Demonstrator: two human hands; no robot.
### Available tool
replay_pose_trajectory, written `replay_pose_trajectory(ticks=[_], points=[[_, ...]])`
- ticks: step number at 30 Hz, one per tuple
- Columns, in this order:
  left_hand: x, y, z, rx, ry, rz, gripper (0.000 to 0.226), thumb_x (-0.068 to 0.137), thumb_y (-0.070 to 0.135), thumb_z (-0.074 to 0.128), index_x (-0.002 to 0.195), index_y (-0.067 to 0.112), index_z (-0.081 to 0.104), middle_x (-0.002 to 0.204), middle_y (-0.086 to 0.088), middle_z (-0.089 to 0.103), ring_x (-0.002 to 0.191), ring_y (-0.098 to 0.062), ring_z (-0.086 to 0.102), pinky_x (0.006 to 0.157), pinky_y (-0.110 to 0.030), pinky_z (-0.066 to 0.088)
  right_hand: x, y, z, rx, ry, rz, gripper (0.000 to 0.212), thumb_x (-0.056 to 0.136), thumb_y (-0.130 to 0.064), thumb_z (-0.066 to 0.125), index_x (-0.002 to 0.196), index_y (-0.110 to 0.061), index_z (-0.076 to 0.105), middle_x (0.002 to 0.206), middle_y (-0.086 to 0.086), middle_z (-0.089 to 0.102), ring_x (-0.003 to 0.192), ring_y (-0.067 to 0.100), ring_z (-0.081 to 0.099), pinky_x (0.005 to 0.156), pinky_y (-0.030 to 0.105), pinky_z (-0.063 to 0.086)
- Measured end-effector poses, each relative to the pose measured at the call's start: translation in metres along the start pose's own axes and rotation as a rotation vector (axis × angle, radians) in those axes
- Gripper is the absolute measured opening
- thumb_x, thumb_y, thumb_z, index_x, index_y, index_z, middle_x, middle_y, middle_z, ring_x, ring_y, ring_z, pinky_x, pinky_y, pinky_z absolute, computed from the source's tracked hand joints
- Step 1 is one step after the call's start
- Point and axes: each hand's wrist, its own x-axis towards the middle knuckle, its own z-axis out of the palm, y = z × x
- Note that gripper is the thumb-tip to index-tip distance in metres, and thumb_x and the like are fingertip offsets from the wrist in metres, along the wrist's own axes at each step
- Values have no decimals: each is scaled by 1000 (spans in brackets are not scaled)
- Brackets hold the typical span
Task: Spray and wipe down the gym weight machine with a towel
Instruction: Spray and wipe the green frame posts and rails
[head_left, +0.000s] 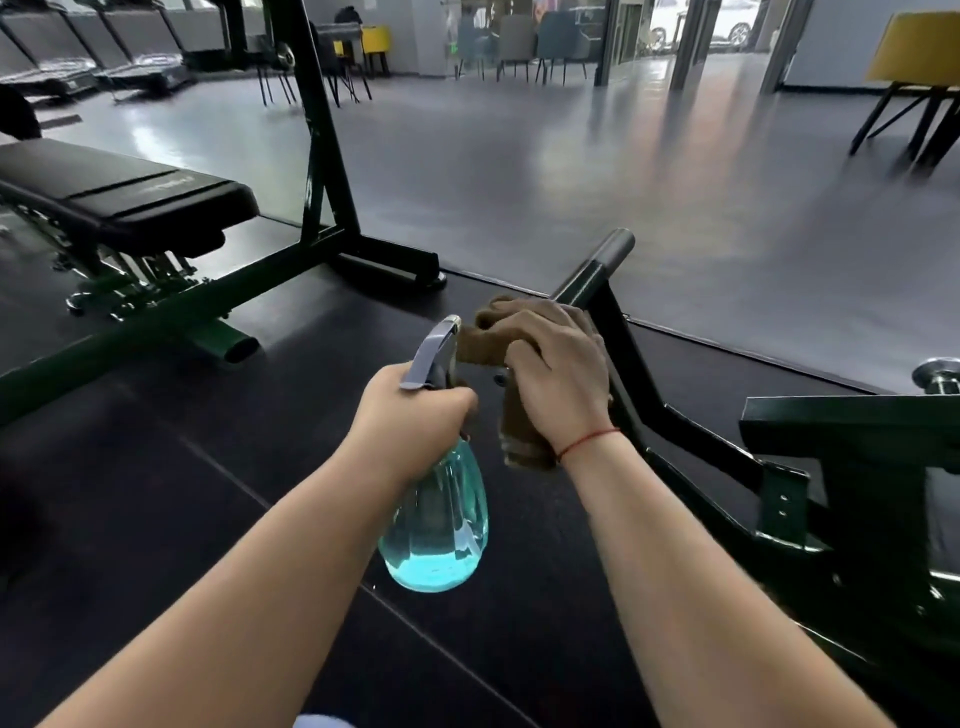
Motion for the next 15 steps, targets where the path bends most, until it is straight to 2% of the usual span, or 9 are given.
replay_pose_trajectory(ticks=[3, 5, 6, 8, 11, 13, 15], points=[[-5, 5, 1, 11, 26, 34, 15, 79, 4, 63, 86, -9, 60, 68, -12, 55, 65, -24, 52, 61, -36, 43, -35, 1, 17, 456, 318, 199, 26, 91, -19, 52, 107, -25, 72, 130, -6, 58, 126, 15, 50, 108, 33, 40], [-7, 5, 3, 0, 28, 26, 16, 78, 3, 62, 90, -9, 63, 67, -11, 56, 65, -23, 54, 63, -36, 45, -45, -5, 19, 855, 450, 486, 28, 94, -12, 54, 112, -28, 68, 127, -1, 58, 115, 11, 58, 100, 29, 47], [-8, 6, 4, -5, 28, 17, 13, 79, 1, 62, 88, -8, 64, 65, -9, 58, 63, -23, 57, 64, -36, 47, -46, -4, 20, 1025, 474, 623, 29, 95, -12, 53, 115, -27, 67, 122, 3, 61, 108, 16, 62, 93, 32, 51], [-9, 3, 4, -16, 35, 6, 9, 80, -1, 62, 85, -7, 66, 64, -8, 61, 61, -22, 63, 68, -38, 54, -43, 4, 19, 1247, 475, 796, 27, 98, -12, 51, 118, -24, 64, 109, 10, 67, 92, 25, 66, 81, 37, 55], [-12, -1, 2, 21, 54, 45, 7, 82, 1, 63, 84, -3, 67, 68, -18, 64, 68, -28, 67, 81, -51, 59, -32, 23, 20, 1319, 384, 952, 20, 104, -20, 49, 116, -20, 65, 100, 10, 72, 78, 22, 72, 72, 33, 57], [-12, 0, 1, 86, 59, 98, 7, 80, 7, 63, 83, 2, 67, 76, -21, 67, 76, -39, 69, 82, -57, 58, -21, 34, 22, 1413, 292, 1109, 32, 105, -32, 48, 114, -7, 65, 90, 14, 75, 70, 24, 74, 74, 34, 54], [-13, 5, -1, 121, 51, 135, 7, 76, 14, 63, 78, 8, 66, 77, -17, 69, 81, -41, 69, 81, -58, 58, -10, 40, 22, 1515, 153, 1176, 44, 105, -42, 40, 105, -3, 61, 77, 13, 74, 64, 23, 74, 74, 34, 48]])
